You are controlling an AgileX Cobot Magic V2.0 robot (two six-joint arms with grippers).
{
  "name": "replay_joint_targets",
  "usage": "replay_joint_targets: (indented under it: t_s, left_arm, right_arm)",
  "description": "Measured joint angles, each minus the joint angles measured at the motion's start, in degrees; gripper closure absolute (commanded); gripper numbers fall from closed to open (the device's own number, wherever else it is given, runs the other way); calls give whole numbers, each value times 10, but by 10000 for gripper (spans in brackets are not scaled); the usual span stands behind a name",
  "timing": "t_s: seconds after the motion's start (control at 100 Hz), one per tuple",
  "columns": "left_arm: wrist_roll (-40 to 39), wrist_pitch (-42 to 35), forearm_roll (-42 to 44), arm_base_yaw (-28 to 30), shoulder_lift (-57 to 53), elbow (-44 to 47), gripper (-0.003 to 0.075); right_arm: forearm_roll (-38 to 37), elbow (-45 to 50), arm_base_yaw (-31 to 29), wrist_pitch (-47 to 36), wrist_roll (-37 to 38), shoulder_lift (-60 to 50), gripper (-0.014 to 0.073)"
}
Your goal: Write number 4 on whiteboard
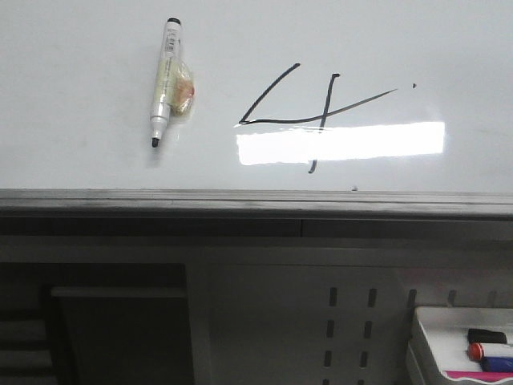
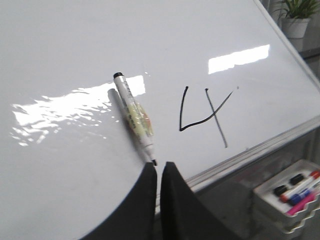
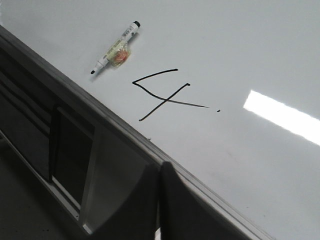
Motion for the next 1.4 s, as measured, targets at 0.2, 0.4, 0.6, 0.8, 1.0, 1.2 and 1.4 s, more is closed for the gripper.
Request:
replay_joint_targets:
  t_s: [0.2, 0.4, 0.6, 0.8, 1.0, 1.2, 1.4]
  left_arm:
    - [-148, -27, 146, 92, -55, 79, 741]
    - [-258, 23, 272, 211, -138, 78, 741]
    - [-279, 176, 288, 300, -224, 78, 741]
    - [-326, 315, 292, 380, -253, 78, 741]
    - [-340, 391, 292, 408, -253, 78, 741]
    - [-341, 394, 287, 408, -253, 78, 741]
    - [-341, 395, 287, 408, -253, 78, 741]
  right_arm:
    - [0, 0, 0, 0, 0, 0, 633]
    - [0, 0, 0, 0, 0, 0, 633]
    - [0, 0, 0, 0, 0, 0, 633]
    - [0, 0, 0, 0, 0, 0, 633]
    - [0, 0, 0, 0, 0, 0, 633]
    - [0, 0, 0, 0, 0, 0, 633]
    - [0, 0, 0, 0, 0, 0, 633]
